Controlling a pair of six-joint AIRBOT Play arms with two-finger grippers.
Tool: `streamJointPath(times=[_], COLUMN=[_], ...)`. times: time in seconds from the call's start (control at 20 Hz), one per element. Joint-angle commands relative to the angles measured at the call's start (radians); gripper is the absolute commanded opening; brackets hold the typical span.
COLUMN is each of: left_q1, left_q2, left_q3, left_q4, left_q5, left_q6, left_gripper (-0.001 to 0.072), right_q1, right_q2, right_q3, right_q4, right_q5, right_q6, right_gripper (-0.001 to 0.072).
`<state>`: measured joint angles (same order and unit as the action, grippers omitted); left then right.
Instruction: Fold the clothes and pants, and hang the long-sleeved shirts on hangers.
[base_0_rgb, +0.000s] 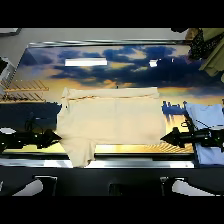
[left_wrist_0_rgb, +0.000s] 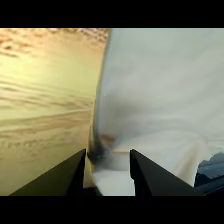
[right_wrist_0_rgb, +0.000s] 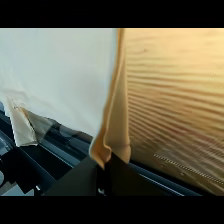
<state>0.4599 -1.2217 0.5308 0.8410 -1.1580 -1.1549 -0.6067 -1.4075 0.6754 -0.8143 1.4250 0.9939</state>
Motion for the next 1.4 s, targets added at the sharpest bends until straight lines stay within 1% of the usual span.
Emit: streamJointPath(times=[0.0,0.05,0.2,0.25,0.3,0.45,0.6,0.7,0.8,1.0,1.1,1.2,1.35], left_q1=[-0.046,-0.045,-0.046,-0.046,-0.046,-0.046,-0.054,-0.076,-0.100,-0.138,-0.139,-0.138,-0.138], left_q2=[0.000,0.000,0.000,0.001,0.001,0.001,0.002,0.002,0.002,0.008,0.026,0.059,0.143], left_q3=[-0.001,-0.001,-0.001,-0.001,-0.001,0.005,0.067,0.185,0.364,0.829,1.068,1.282,1.510], left_q4=[-0.002,-0.003,-0.004,-0.004,-0.004,-0.008,-0.033,-0.039,-0.041,-0.040,-0.035,0.010,0.096], left_q5=[0.053,0.058,0.059,0.058,0.055,0.055,0.055,0.042,0.021,-0.065,-0.126,-0.181,-0.239], left_q6=[-0.016,-0.016,-0.016,-0.016,-0.015,-0.013,-0.012,-0.024,-0.069,-0.169,-0.233,-0.313,-0.437], left_gripper=[0.0334,0.0334,0.0302,0.0168,0.0012,0.0015,0.0013,0.0013,0.0013,0.0013,0.0013,0.0013,0.0013], right_q1=[0.000,0.000,0.000,0.003,0.018,0.129,0.208,0.213,0.213,0.213,0.213,0.213,0.213], right_q2=[0.001,0.001,0.001,0.001,0.005,0.048,0.121,0.167,0.208,0.278,0.328,0.401,0.546], right_q3=[0.000,0.000,0.000,0.000,0.000,0.002,0.041,0.126,0.266,0.629,0.809,0.951,1.069], right_q4=[0.000,0.000,0.012,0.033,0.047,0.069,0.073,0.073,0.074,0.074,0.074,0.068,0.037], right_q5=[0.007,0.009,0.016,0.022,0.022,-0.048,-0.148,-0.177,-0.177,-0.159,-0.122,-0.104,-0.127], right_q6=[-0.004,-0.004,-0.016,-0.025,-0.035,-0.037,0.016,0.067,0.105,0.188,0.212,0.259,0.322], right_gripper=[0.0029,0.0029,0.0029,0.0028,0.0028,0.0027,0.0027,0.0027,0.0026,0.0027,0.0027,0.0027,0.0027])
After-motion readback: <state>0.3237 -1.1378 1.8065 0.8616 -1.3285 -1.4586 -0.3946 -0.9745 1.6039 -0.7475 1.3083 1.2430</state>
